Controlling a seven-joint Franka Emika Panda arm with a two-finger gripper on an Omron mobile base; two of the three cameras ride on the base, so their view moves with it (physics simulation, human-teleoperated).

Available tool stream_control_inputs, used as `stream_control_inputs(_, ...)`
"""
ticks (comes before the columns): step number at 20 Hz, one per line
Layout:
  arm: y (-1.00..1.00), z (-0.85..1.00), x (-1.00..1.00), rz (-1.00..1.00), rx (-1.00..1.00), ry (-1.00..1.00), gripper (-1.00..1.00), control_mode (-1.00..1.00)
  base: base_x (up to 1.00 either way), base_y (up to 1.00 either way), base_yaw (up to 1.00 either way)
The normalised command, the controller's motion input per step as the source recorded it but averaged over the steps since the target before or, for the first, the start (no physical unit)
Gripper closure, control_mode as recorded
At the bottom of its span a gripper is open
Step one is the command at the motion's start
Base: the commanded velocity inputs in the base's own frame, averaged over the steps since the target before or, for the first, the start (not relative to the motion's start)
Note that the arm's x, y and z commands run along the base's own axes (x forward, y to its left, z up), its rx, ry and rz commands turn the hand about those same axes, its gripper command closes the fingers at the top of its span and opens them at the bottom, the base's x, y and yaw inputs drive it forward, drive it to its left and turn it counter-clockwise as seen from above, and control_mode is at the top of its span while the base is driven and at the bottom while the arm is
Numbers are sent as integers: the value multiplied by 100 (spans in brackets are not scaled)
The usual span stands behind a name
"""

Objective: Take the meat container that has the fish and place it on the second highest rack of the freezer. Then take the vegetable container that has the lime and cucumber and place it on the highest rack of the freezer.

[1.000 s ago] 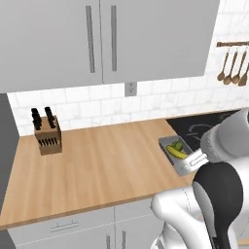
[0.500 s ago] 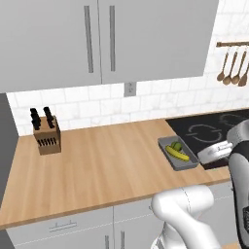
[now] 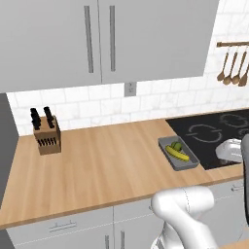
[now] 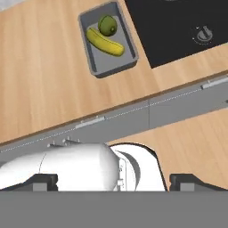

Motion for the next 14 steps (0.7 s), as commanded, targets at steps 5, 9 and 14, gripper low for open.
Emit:
stream_control_inputs(5, -24, -50, 48, -46, 9, 30, -100, -100, 0, 0, 0)
stream_control_inputs(9, -20, -39, 41, -33, 7, 23, -100, -100, 0, 0, 0)
stream_control_inputs(14, -1, -43, 21, -5, 4, 12, -100, -100, 0, 0, 0)
